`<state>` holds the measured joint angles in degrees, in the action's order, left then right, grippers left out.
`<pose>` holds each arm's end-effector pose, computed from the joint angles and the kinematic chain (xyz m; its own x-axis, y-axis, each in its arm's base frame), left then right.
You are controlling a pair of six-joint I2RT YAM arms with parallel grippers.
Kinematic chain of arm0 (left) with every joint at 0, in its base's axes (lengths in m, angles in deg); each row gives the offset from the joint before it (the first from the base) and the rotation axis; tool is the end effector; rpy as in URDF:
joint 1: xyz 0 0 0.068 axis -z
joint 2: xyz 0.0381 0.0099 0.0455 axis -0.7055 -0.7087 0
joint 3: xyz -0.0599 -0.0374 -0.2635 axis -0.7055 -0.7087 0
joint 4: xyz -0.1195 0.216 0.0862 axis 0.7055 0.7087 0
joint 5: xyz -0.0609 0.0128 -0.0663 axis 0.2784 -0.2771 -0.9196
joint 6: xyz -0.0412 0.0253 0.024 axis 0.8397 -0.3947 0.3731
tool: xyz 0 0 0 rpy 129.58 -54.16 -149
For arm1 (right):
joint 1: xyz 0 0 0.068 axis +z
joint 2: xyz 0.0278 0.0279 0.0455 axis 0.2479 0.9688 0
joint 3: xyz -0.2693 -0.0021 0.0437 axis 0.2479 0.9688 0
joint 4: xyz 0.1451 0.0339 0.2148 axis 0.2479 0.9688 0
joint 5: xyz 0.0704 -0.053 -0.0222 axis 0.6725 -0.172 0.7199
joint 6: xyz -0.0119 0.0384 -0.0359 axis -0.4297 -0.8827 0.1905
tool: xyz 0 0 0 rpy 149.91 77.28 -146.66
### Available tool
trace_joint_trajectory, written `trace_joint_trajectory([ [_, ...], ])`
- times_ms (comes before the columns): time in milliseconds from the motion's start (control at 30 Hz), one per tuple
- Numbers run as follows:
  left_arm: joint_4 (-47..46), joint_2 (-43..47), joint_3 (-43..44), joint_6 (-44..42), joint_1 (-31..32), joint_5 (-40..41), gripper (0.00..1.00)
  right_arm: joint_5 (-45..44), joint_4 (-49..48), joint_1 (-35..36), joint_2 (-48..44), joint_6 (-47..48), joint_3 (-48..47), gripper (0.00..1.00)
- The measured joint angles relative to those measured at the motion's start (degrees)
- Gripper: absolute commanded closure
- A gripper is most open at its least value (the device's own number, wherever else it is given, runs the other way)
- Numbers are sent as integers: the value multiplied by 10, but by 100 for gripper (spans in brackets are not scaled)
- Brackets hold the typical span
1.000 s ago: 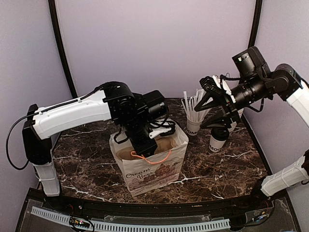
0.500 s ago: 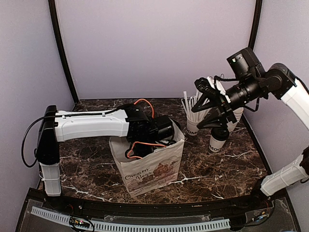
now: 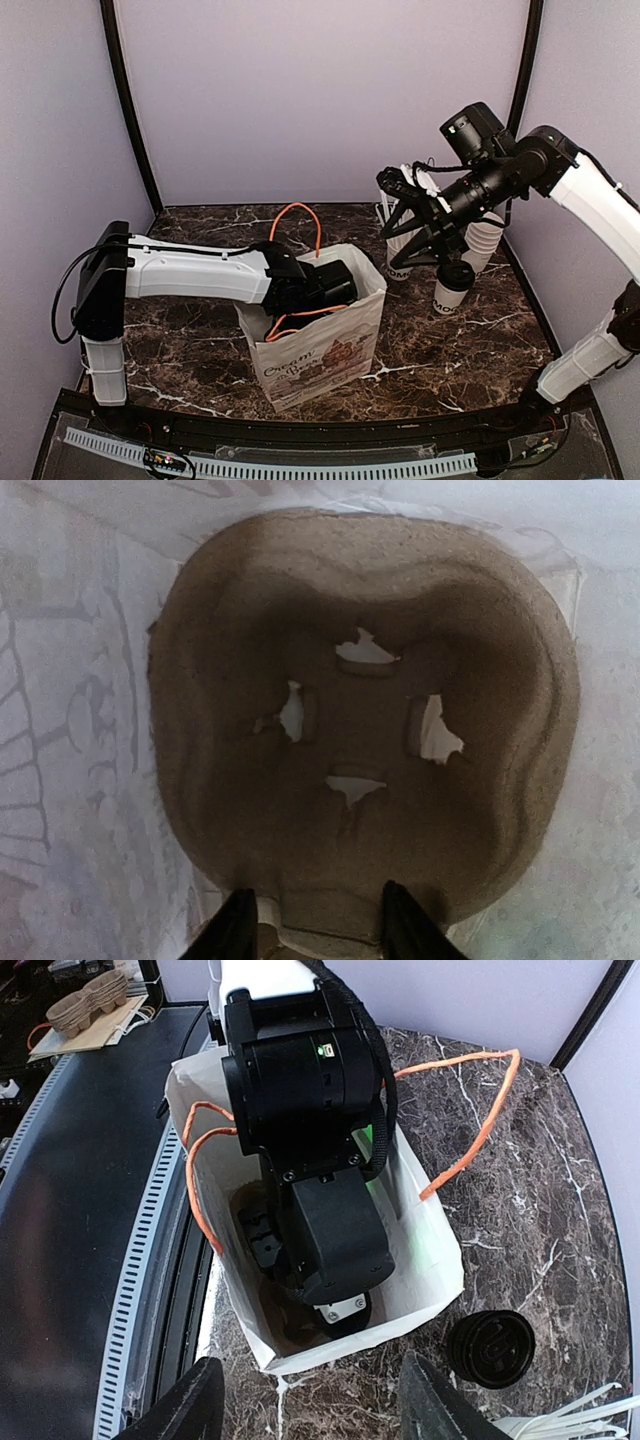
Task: Pack the takeout coffee
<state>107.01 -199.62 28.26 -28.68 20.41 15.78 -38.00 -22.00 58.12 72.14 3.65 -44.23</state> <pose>0.1654 -0.3629 0.2007 -0.5279 0.8128 -0.2464 0.8466 0.5267 -0.0764 0.1771 0.1987 0.4241 0.1132 -0.6115 -0.7831 -0.9931 -0.0944 -0.0698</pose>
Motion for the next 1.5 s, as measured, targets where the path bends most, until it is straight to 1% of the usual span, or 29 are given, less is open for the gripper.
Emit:
trace_joint_trajectory([
  [33, -2, 0, 0, -1, 0, 1, 45, 1, 1, 0, 2, 0, -2, 39],
  [67, -4, 1, 0, 1, 0, 1, 43, 2, 3, 0, 2, 0, -4, 39],
  [133, -5, 5, 0, 1, 0, 0, 29, 3, 8, 0, 4, 0, -8, 39],
  [167, -6, 8, 0, -2, 0, -1, 24, 3, 9, 0, 5, 0, -10, 39],
  [200, -6, 12, 0, -3, 0, -2, 23, 3, 10, 0, 7, 0, -14, 39],
  [300, 6, 22, 7, -3, 0, -1, 22, 4, 12, 0, 11, 0, -22, 39],
  [433, 28, 39, 37, -9, 1, 4, 22, 3, 15, 0, 11, 0, -25, 39],
  [633, 36, 88, 76, -31, 2, -5, 23, 4, 19, -7, 11, 0, -25, 39],
  [800, 37, 123, 95, -45, 2, -11, 23, 14, 24, -27, 12, 0, -29, 38],
  [1033, 30, 169, 123, -70, 2, 7, 22, 37, 17, -71, 11, -1, -28, 37],
  [1200, -21, 253, 123, -96, 2, 31, 20, 42, 5, -83, 12, -4, -25, 35],
  [1267, -54, 299, 117, -102, 2, 45, 17, 42, 1, -83, 12, -5, -25, 32],
  [1367, -90, 364, 101, -102, 0, 83, 16, 42, -1, -83, 12, 0, -25, 28],
  [1500, -115, 422, 66, -73, -38, 104, 16, 38, -3, -64, 12, 8, -26, 27],
])
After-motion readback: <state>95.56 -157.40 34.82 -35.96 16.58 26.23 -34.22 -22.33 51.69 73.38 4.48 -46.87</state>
